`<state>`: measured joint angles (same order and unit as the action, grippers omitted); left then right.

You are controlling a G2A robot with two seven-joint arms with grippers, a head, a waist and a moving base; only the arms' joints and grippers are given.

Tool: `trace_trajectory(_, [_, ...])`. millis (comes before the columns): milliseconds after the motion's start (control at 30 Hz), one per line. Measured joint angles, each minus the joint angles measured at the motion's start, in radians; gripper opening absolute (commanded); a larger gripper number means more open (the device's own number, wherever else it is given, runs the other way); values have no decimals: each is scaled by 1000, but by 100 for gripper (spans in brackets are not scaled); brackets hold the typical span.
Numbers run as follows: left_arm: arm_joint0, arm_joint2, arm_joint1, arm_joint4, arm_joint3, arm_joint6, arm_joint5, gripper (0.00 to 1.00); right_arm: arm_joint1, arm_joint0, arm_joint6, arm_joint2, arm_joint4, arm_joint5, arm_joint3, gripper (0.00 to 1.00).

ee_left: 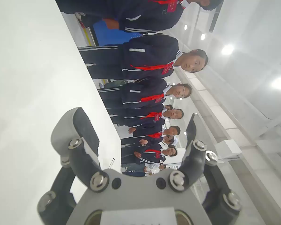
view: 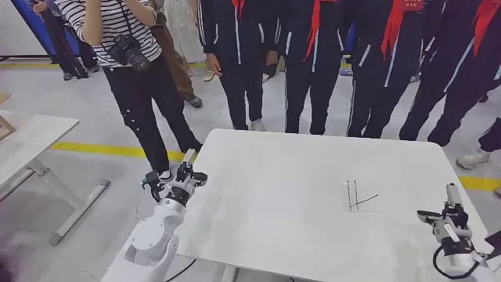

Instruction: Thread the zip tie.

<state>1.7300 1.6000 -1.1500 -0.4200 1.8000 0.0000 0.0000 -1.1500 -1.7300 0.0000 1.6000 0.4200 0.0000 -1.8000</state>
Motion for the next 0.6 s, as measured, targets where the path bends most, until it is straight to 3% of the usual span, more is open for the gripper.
trace_trajectory(33, [0, 0, 0, 0, 0, 0, 0, 100, 0, 0, 0, 0, 0, 0, 0, 78])
trace_trajectory(67, [0, 0, 0, 0, 0, 0, 0, 100, 0, 0, 0, 0, 0, 0, 0, 78])
trace_trajectory(100, [0, 0, 0, 0, 0, 0, 0, 100, 0, 0, 0, 0, 0, 0, 0, 100])
trace_trajectory(133, [0, 0, 0, 0, 0, 0, 0, 100, 0, 0, 0, 0, 0, 0, 0, 100])
trace_trajectory(167, [0, 0, 0, 0, 0, 0, 0, 78, 0, 0, 0, 0, 0, 0, 0, 100])
trace_trajectory(200, [0, 0, 0, 0, 0, 0, 0, 78, 0, 0, 0, 0, 0, 0, 0, 100])
trace_trajectory(233, [0, 0, 0, 0, 0, 0, 0, 100, 0, 0, 0, 0, 0, 0, 0, 100])
trace_trajectory(267, [0, 0, 0, 0, 0, 0, 0, 78, 0, 0, 0, 0, 0, 0, 0, 100])
trace_trajectory(300, [0, 0, 0, 0, 0, 0, 0, 100, 0, 0, 0, 0, 0, 0, 0, 100])
trace_trajectory(433, [0, 0, 0, 0, 0, 0, 0, 100, 4, 11, 22, 11, -15, 12, -6, 100])
trace_trajectory(600, [0, 0, 0, 0, 0, 0, 0, 100, 19, 53, 232, 57, -57, 66, 2, 100])
